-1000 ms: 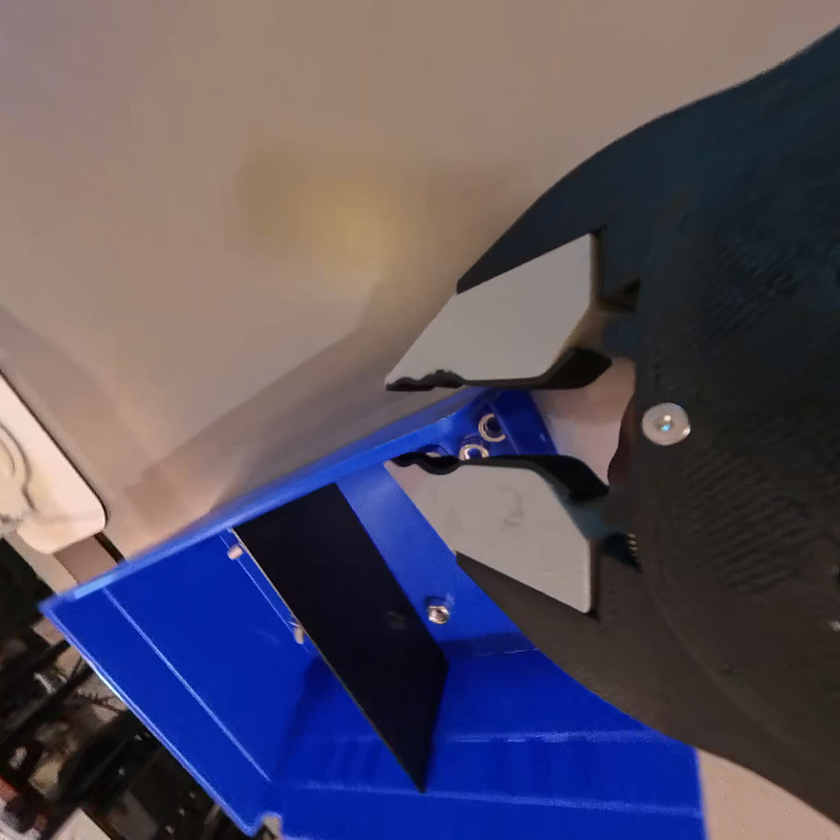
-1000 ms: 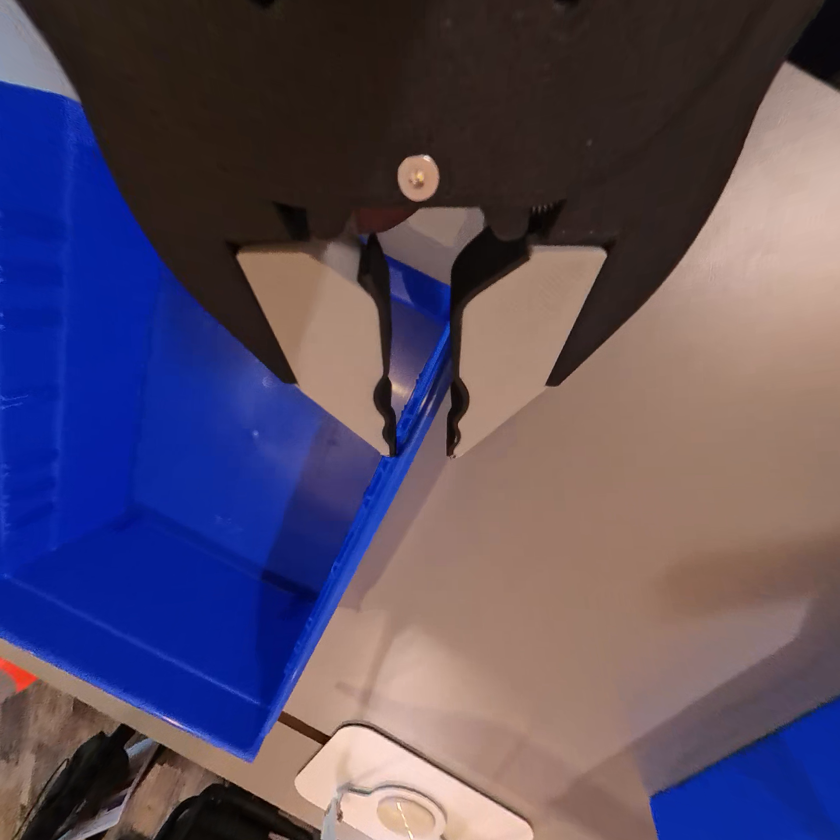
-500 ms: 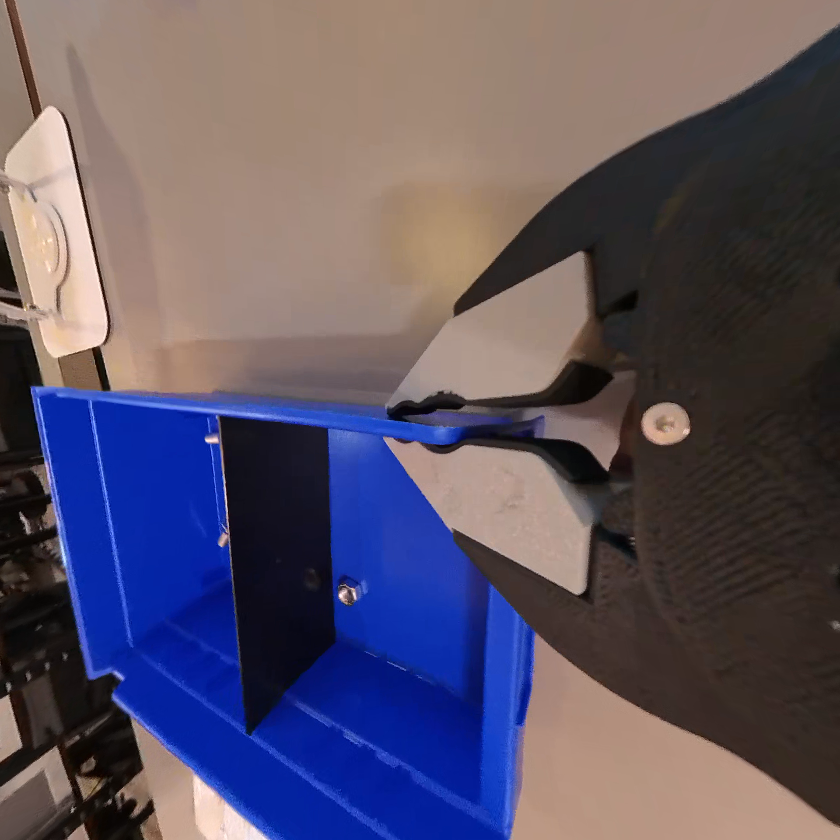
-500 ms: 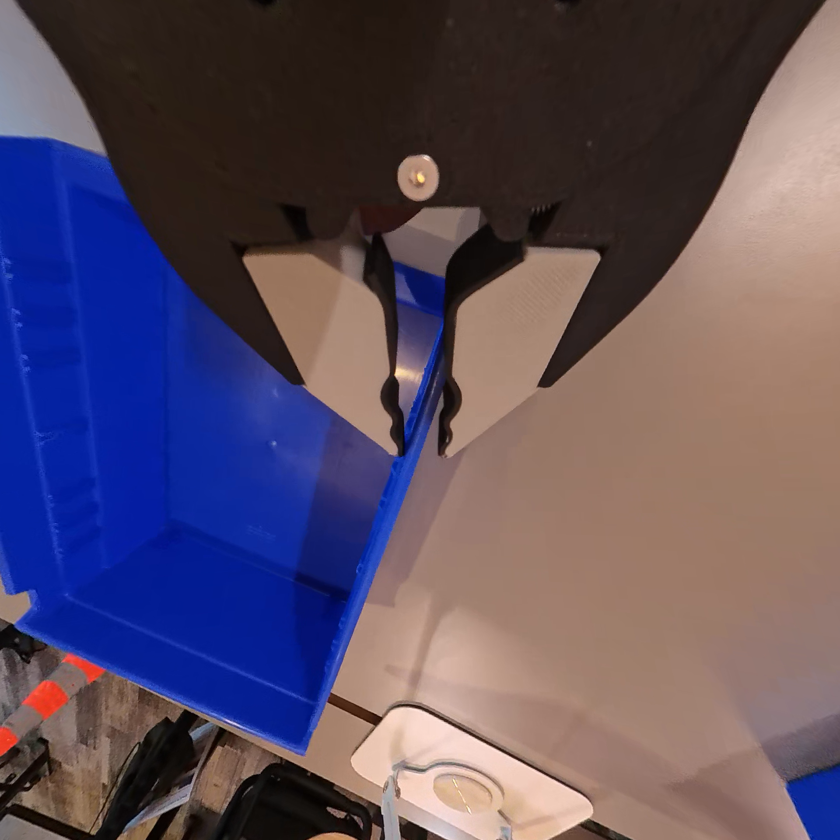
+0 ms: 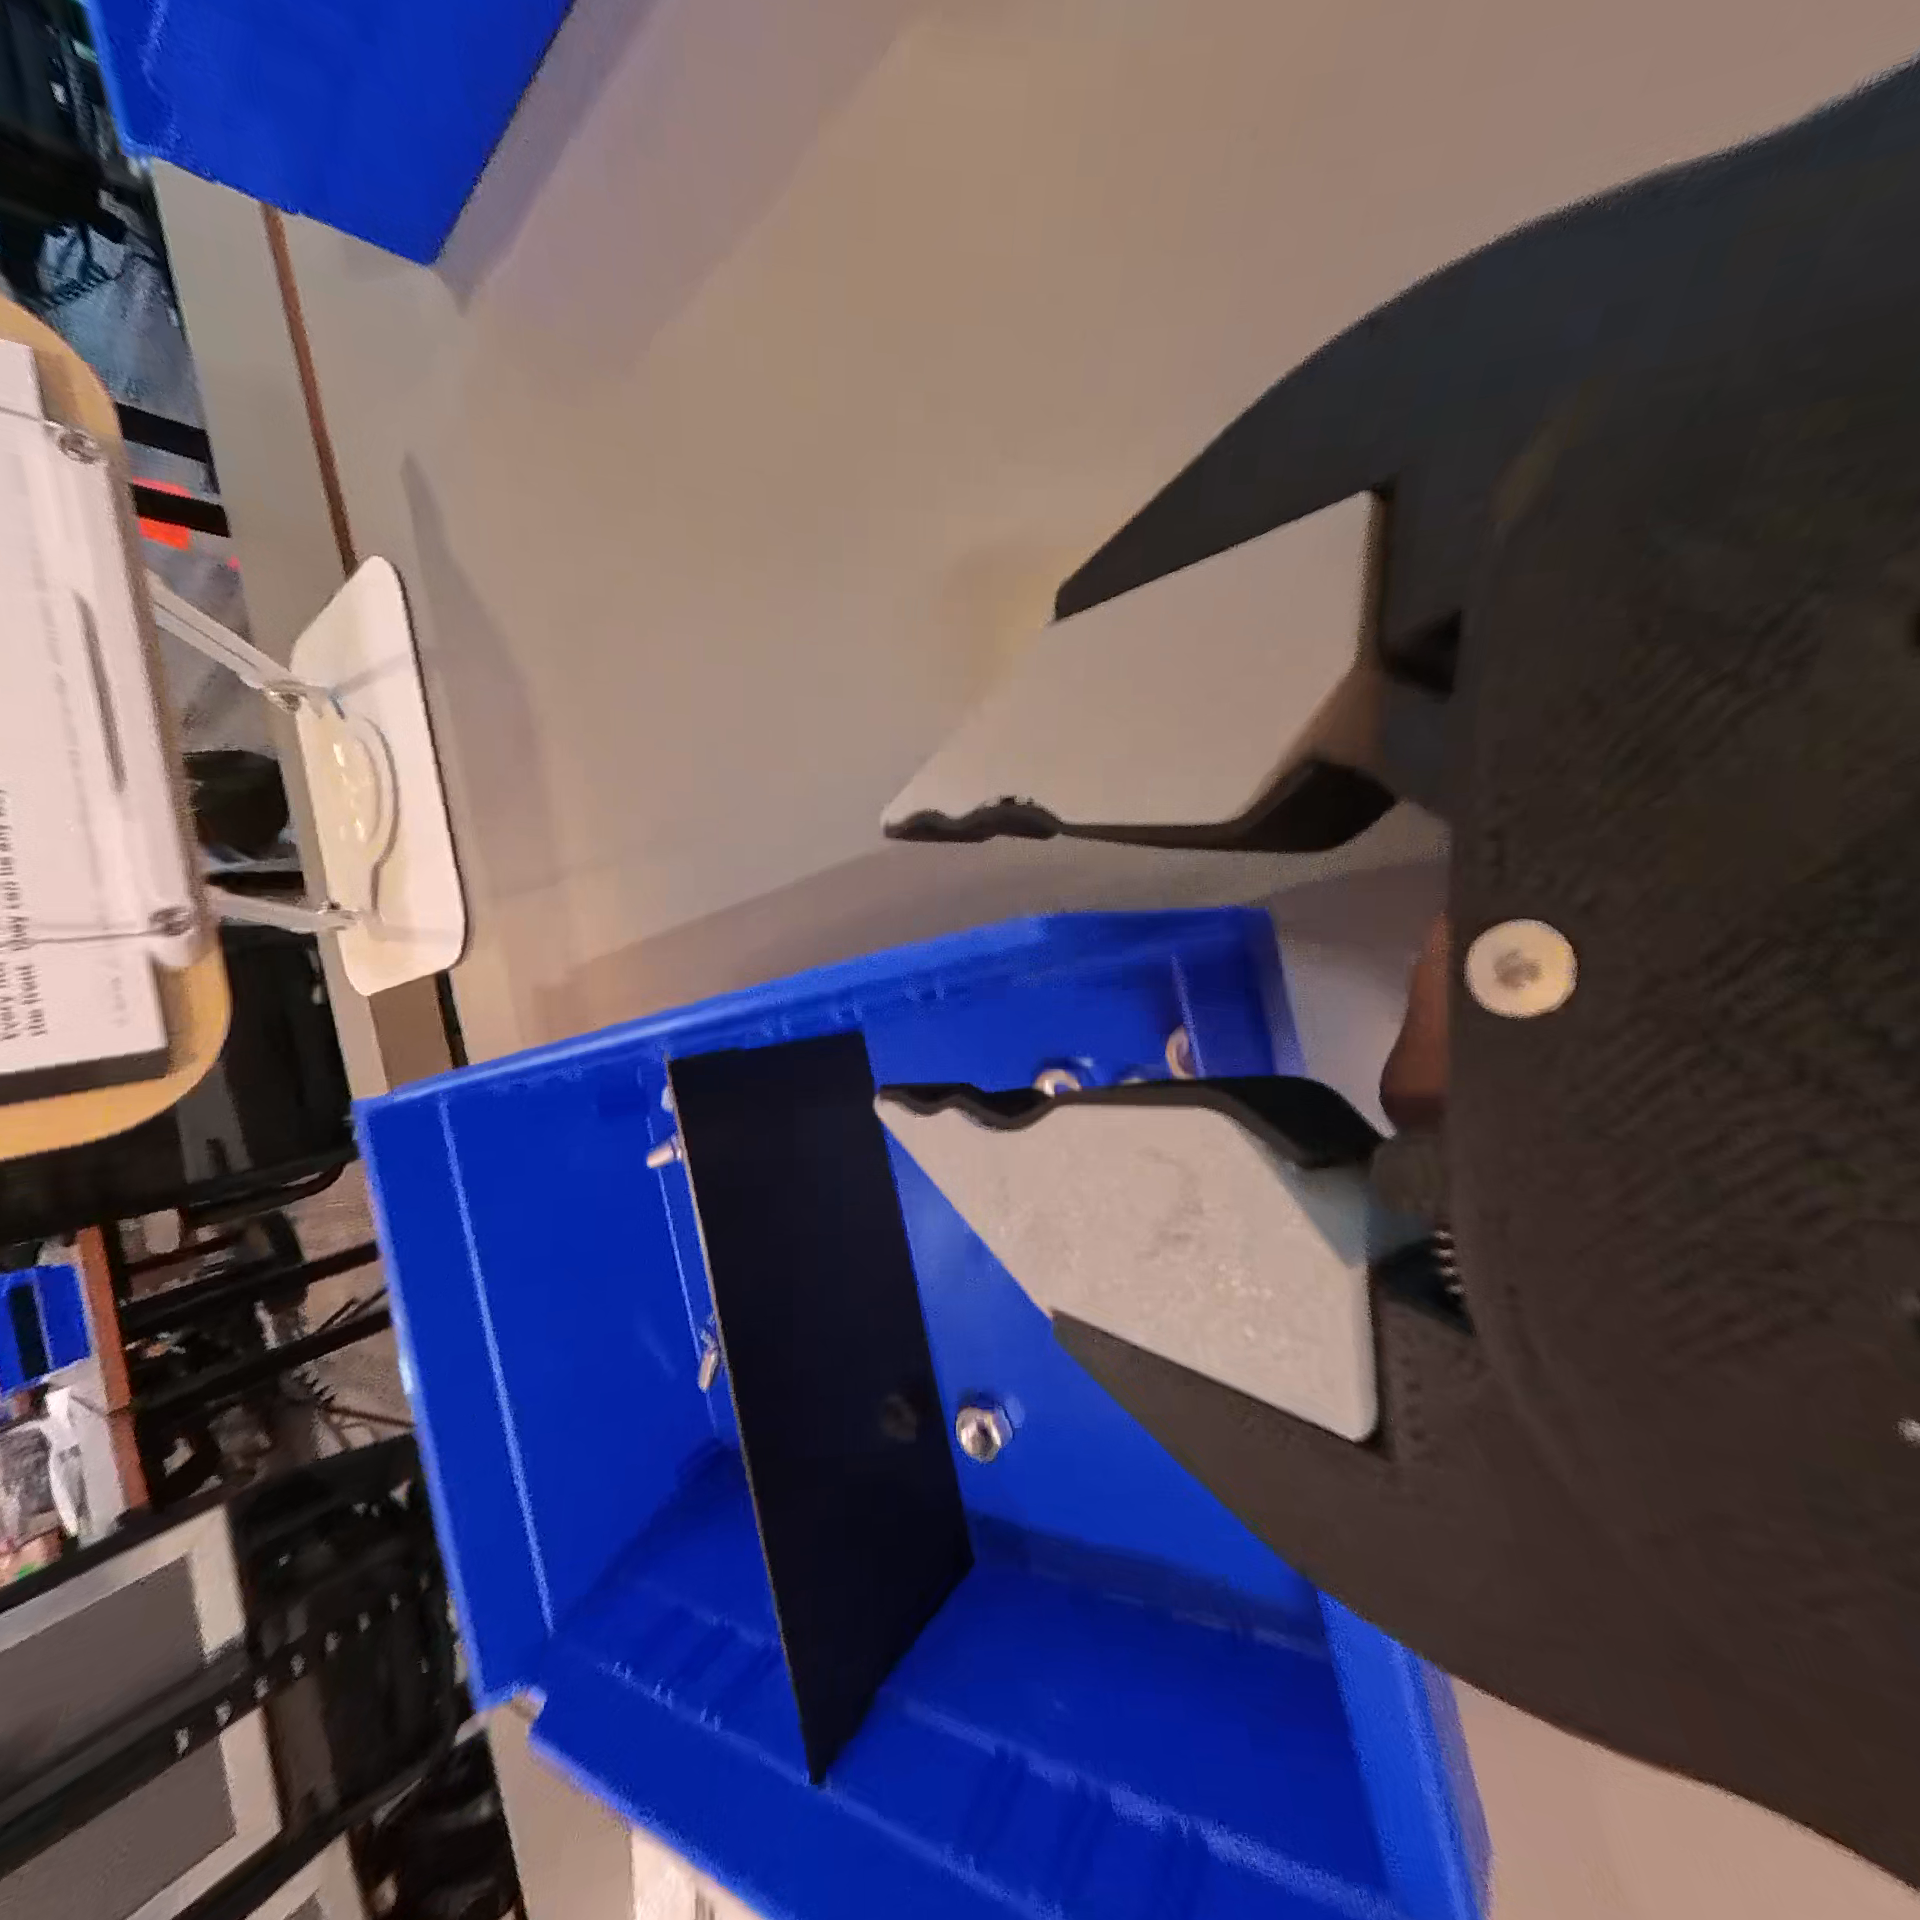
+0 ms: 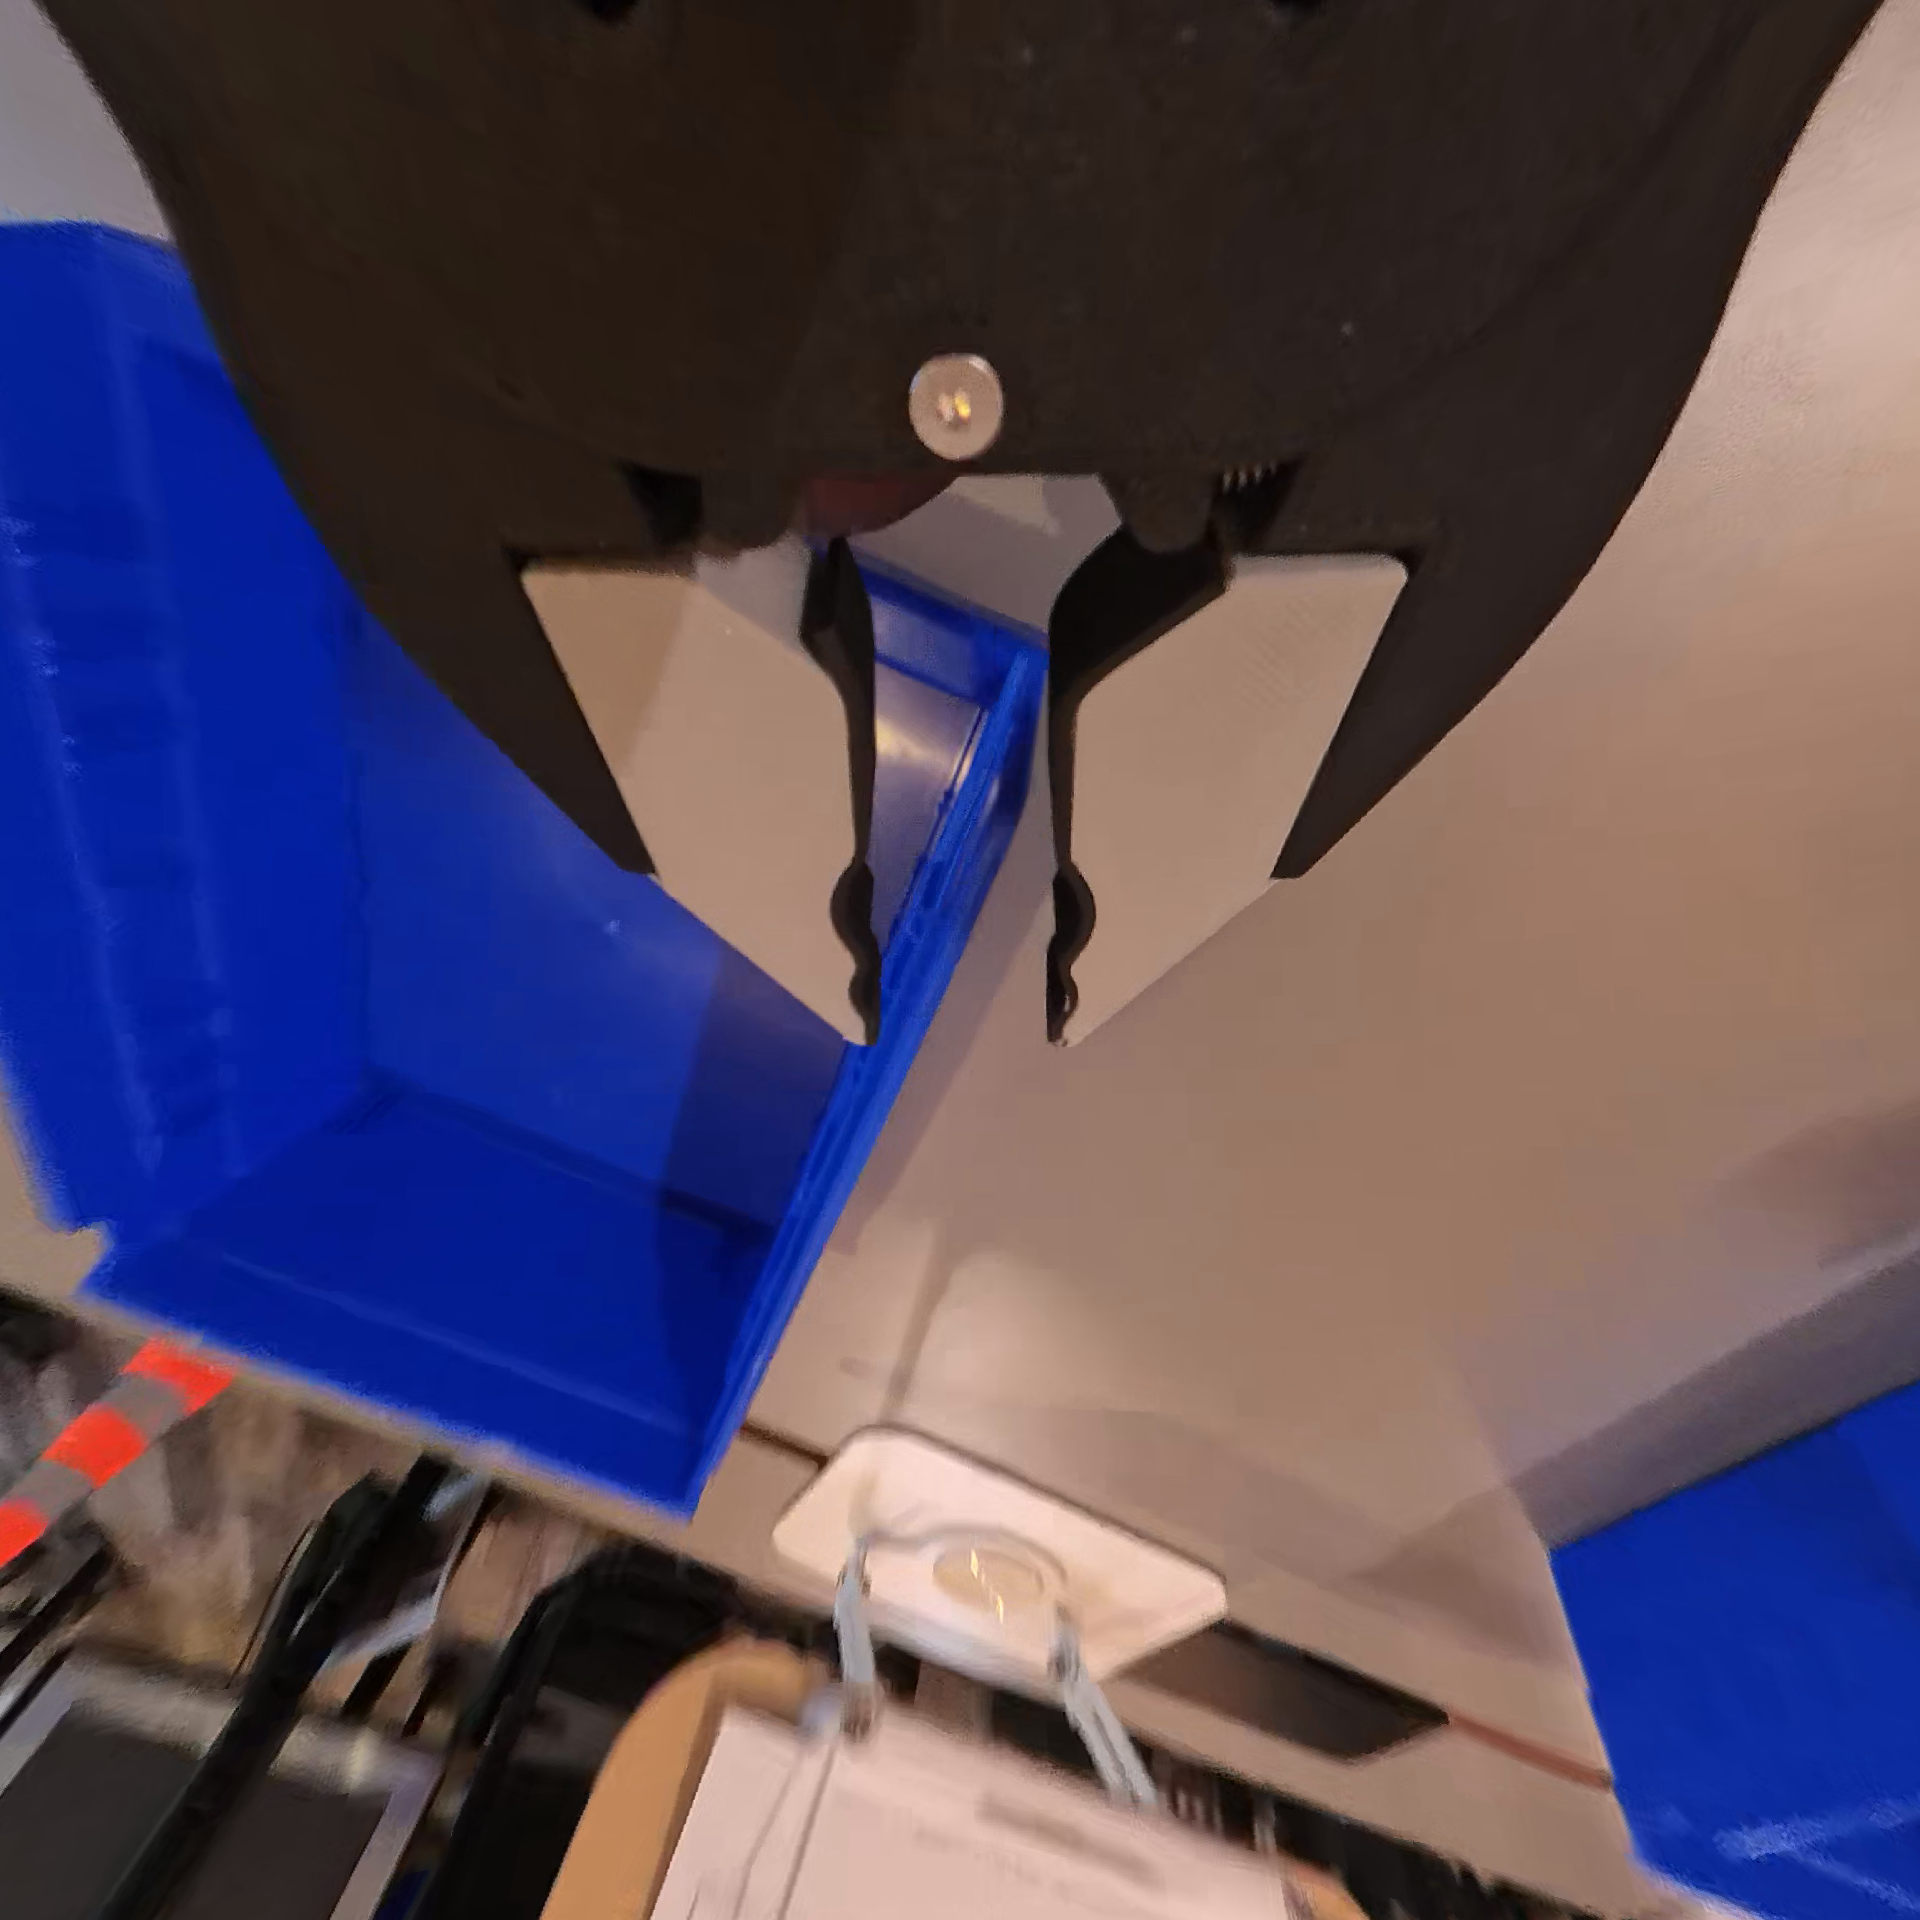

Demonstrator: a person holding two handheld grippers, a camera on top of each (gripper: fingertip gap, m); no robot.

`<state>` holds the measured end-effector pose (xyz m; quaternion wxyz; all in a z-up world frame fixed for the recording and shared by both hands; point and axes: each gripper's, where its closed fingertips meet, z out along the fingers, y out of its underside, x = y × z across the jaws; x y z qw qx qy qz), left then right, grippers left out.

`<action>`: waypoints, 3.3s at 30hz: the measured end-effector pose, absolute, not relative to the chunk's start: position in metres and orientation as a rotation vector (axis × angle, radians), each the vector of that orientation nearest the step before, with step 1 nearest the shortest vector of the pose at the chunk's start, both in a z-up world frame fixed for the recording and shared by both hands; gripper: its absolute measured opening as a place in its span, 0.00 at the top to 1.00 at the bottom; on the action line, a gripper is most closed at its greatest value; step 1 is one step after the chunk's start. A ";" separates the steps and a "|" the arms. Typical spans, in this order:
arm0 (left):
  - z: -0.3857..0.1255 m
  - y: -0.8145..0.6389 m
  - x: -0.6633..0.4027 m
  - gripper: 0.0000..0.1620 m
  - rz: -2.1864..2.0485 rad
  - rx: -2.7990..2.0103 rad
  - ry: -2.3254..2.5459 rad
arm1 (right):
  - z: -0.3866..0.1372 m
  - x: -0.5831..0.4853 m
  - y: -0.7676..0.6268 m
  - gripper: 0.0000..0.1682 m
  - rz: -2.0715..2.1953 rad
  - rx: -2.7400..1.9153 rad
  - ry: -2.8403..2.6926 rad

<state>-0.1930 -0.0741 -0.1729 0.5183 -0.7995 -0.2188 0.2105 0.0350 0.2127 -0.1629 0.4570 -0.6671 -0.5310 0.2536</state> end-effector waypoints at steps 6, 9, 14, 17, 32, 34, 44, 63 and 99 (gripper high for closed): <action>-0.137 -0.136 -0.218 0.65 0.553 -1.854 -0.565 | -0.105 0.011 0.143 0.77 0.826 -1.358 -1.390; -0.116 -0.156 -0.231 0.65 0.532 -1.786 -0.589 | -0.113 -0.021 0.111 0.71 0.975 -1.324 -1.506; -0.096 -0.169 -0.266 0.65 0.576 -1.775 -0.620 | -0.143 -0.079 0.108 0.66 1.048 -1.345 -1.546; -0.100 -0.157 -0.294 0.64 0.542 -1.850 -0.631 | -0.162 -0.102 0.119 0.66 1.017 -1.340 -1.534; -0.223 -0.037 -0.419 0.71 0.218 -2.549 -0.842 | -0.172 -0.090 0.128 0.69 0.912 -1.264 -1.541; -0.237 -0.034 -0.423 0.71 0.202 -2.578 -0.894 | -0.168 -0.089 0.127 0.69 0.890 -1.235 -1.536; -0.260 -0.045 -0.431 0.83 0.269 -2.751 -0.987 | -0.172 -0.089 0.120 0.70 0.863 -1.218 -1.557; -0.262 -0.030 -0.441 0.87 0.181 -2.659 -1.191 | -0.161 -0.085 0.112 0.71 0.838 -1.149 -1.544; -0.134 0.060 -0.066 0.96 0.124 -1.749 0.056 | -0.127 -0.077 0.055 0.91 2.009 -1.333 -1.478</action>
